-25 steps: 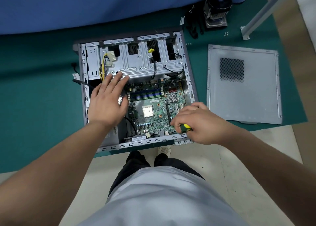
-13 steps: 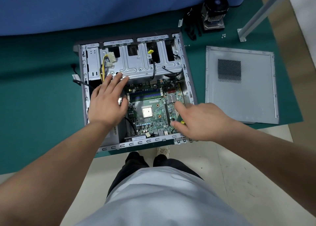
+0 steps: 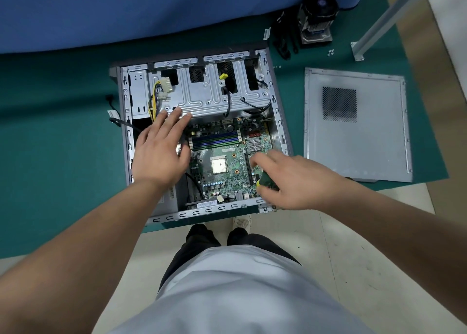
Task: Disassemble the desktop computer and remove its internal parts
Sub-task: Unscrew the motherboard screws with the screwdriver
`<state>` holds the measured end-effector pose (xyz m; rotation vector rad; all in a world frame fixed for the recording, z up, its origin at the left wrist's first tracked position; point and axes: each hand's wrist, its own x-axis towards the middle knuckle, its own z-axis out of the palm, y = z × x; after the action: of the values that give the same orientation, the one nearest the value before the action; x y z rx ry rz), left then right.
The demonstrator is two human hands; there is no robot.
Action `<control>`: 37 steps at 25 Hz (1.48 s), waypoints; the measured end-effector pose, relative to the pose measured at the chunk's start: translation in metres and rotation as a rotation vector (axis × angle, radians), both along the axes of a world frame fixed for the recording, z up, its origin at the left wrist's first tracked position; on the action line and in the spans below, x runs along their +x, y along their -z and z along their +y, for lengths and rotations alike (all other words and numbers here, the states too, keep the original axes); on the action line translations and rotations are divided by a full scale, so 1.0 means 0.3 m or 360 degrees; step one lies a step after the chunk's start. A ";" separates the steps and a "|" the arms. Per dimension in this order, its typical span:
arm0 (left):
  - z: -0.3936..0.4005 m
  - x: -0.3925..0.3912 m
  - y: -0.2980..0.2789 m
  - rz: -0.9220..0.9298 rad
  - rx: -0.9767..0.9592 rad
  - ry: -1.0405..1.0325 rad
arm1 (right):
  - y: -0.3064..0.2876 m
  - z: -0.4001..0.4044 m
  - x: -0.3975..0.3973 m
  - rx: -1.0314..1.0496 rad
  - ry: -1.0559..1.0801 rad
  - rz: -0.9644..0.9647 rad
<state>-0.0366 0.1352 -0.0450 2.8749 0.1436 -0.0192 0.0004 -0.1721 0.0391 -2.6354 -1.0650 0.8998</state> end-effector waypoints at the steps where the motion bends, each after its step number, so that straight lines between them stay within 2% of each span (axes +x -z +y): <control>1: -0.001 -0.001 0.000 -0.0001 -0.0002 0.0003 | 0.004 0.004 -0.005 -0.0030 0.0044 -0.0091; 2: -0.002 -0.001 -0.002 -0.0003 -0.0006 0.0005 | 0.010 0.002 -0.006 -0.0031 0.0048 -0.0103; 5: -0.003 -0.001 -0.003 0.0000 0.0000 0.0002 | -0.005 -0.003 0.002 0.0029 -0.0021 0.0121; 8: -0.004 -0.001 -0.004 0.0005 0.0000 0.0003 | 0.009 -0.007 -0.010 -0.0050 0.0083 -0.0189; 9: -0.003 -0.001 -0.005 0.0005 0.0000 0.0000 | 0.012 -0.005 -0.012 -0.0015 0.0082 -0.0201; 13: -0.003 -0.003 -0.007 0.0007 -0.0007 0.0005 | 0.006 -0.015 0.002 0.0216 -0.0012 0.0116; 17: -0.002 -0.001 -0.005 0.0007 -0.0001 0.0003 | 0.015 -0.002 -0.034 0.0021 0.0129 -0.0095; 21: 0.001 -0.001 -0.003 0.0006 0.0010 0.0004 | 0.010 0.000 -0.047 0.0177 0.0108 0.0036; 24: 0.001 -0.001 -0.002 0.0005 0.0013 0.0009 | 0.014 0.009 -0.062 -0.0024 0.0179 -0.0236; 28: 0.002 -0.002 -0.001 0.0005 0.0010 0.0009 | 0.009 0.008 -0.064 0.0074 0.0128 -0.0044; 31: 0.001 -0.001 -0.002 0.0008 0.0006 0.0011 | 0.016 0.008 -0.056 -0.0052 0.0229 -0.0265; 35: 0.001 -0.002 -0.004 0.0003 0.0002 0.0013 | 0.013 -0.006 -0.042 0.0169 0.0147 0.0054; 37: 0.001 -0.002 -0.006 -0.0004 0.0002 0.0012 | 0.014 -0.008 -0.047 0.0122 0.0241 -0.0046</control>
<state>-0.0372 0.1354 -0.0433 2.8764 0.1324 -0.0173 -0.0135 -0.1746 0.0350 -2.6310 -0.8734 0.7759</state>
